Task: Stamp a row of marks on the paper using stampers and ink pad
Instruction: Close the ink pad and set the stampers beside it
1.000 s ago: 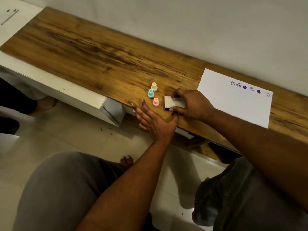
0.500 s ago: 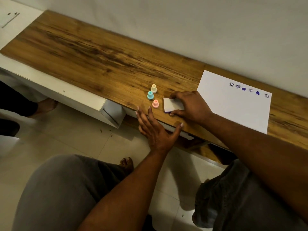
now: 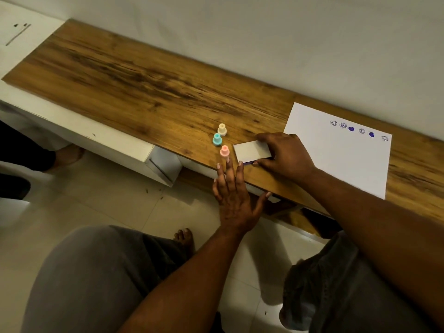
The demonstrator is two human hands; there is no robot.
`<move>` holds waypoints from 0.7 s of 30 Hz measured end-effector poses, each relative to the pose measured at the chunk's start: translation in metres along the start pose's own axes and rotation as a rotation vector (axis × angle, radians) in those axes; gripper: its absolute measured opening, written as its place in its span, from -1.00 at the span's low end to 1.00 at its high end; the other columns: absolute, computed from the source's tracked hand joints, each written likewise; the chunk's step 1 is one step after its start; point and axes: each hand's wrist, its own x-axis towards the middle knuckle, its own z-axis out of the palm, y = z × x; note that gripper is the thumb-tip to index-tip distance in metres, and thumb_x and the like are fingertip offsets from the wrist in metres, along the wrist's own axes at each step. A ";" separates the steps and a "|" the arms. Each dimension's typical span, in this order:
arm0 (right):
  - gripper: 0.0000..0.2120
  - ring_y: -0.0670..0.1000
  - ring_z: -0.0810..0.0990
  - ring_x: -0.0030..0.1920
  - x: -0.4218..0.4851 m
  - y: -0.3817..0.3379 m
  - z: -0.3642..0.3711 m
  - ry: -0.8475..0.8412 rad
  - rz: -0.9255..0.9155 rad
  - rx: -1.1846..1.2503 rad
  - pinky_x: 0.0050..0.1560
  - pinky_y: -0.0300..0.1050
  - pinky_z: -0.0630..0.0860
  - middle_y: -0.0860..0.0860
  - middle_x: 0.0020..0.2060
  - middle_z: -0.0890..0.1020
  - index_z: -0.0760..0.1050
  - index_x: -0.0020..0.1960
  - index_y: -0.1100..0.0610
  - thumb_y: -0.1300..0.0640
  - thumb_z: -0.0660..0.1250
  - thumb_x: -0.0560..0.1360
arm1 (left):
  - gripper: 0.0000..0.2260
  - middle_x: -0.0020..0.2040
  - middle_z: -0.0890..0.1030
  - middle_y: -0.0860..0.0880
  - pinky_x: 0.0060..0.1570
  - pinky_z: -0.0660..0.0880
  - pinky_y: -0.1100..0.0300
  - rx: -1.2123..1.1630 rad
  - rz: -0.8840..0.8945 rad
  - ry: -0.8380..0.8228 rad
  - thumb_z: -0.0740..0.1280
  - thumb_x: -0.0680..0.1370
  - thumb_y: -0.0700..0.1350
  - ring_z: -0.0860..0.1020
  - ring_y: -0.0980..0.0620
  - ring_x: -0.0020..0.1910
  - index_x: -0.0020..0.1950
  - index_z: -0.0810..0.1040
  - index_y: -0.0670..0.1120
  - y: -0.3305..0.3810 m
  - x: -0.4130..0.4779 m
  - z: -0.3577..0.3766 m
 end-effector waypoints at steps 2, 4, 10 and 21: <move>-0.32 0.07 0.60 0.28 -0.001 0.000 0.000 0.012 -0.005 0.007 0.35 0.09 0.47 -0.03 0.34 0.61 0.42 0.49 -0.08 -0.31 0.46 0.45 | -0.11 0.74 -0.12 -0.11 0.58 0.03 -0.27 0.014 0.012 -0.022 0.13 0.60 0.45 -0.13 -0.20 0.72 0.73 0.02 -0.09 -0.001 -0.002 0.000; -0.34 0.07 0.64 0.21 0.000 0.000 0.000 0.019 -0.011 0.016 0.28 0.06 0.54 -0.03 0.31 0.64 0.46 0.46 -0.06 -0.28 0.48 0.45 | -0.14 0.75 -0.10 -0.07 0.58 0.04 -0.28 0.028 0.024 -0.050 0.10 0.62 0.44 -0.13 -0.17 0.72 0.74 0.02 -0.07 -0.001 -0.003 0.000; -0.41 0.07 0.66 0.13 0.001 0.004 0.004 0.022 -0.001 0.066 0.01 -0.22 0.46 -0.02 0.29 0.66 0.50 0.42 -0.04 -0.20 0.52 0.46 | -0.17 0.75 -0.03 -0.04 0.57 0.03 -0.26 0.065 0.030 -0.083 0.10 0.63 0.43 -0.11 -0.16 0.72 0.73 0.04 -0.05 -0.001 -0.004 -0.002; -0.38 0.12 0.45 0.44 0.009 0.005 -0.002 -0.069 -0.135 -0.161 0.37 0.12 0.37 0.01 0.45 0.51 0.41 0.53 -0.03 -0.25 0.36 0.55 | -0.19 0.74 0.04 -0.05 0.55 0.07 -0.27 0.033 0.032 -0.089 0.15 0.62 0.40 -0.09 -0.16 0.72 0.73 0.07 -0.03 0.004 -0.002 -0.005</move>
